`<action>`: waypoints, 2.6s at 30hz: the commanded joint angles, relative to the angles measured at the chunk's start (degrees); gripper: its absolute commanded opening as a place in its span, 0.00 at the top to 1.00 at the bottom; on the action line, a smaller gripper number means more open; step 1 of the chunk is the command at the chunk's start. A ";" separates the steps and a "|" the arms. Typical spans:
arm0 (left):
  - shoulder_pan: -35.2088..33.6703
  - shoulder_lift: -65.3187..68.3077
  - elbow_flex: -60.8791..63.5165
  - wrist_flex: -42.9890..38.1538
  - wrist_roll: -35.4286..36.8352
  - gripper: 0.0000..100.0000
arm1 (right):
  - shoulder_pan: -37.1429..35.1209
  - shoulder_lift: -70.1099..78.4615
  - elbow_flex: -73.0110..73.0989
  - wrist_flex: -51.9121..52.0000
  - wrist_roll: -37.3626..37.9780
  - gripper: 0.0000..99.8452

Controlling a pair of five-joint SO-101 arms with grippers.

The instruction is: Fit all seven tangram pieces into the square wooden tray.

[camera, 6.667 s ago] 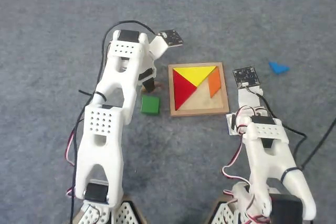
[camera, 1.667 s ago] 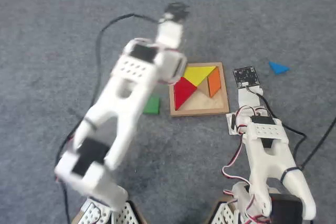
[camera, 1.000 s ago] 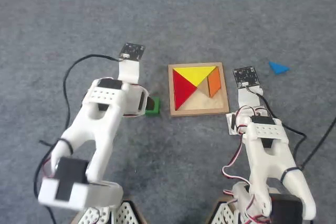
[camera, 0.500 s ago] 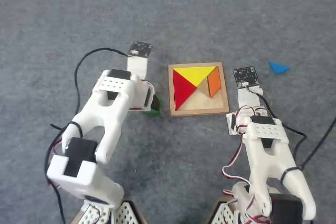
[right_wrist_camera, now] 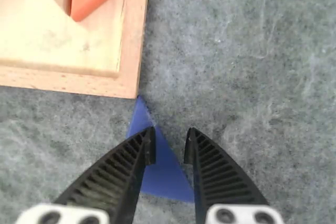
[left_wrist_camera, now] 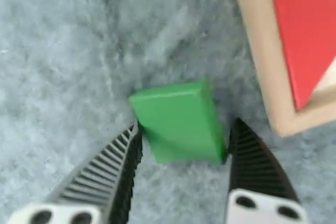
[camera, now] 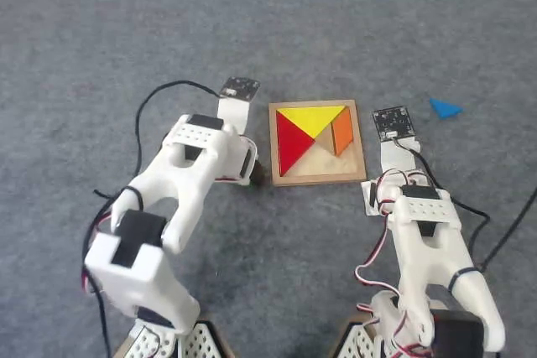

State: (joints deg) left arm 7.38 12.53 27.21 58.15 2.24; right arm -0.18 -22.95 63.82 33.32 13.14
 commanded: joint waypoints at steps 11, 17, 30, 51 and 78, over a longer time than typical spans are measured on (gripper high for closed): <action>0.53 4.22 -7.08 2.99 -0.70 0.86 | -0.75 -1.89 -0.09 -0.75 -0.18 0.88; 0.53 0.70 -7.34 4.13 -2.55 0.90 | -0.75 -1.89 -0.09 -0.92 -0.18 0.88; 0.53 -13.89 -0.92 3.08 -2.90 0.87 | -0.75 -1.89 -0.09 -0.75 -0.18 0.88; 2.46 7.12 -11.30 5.19 -5.10 0.90 | -0.75 -1.89 -0.09 -0.66 -0.18 0.88; 0.35 7.82 -17.63 4.92 -18.37 0.76 | -0.75 -1.89 -0.09 -0.57 -0.09 0.88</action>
State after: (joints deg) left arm 9.23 17.01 14.99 62.99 -14.73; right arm -0.18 -22.95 63.82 33.32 13.14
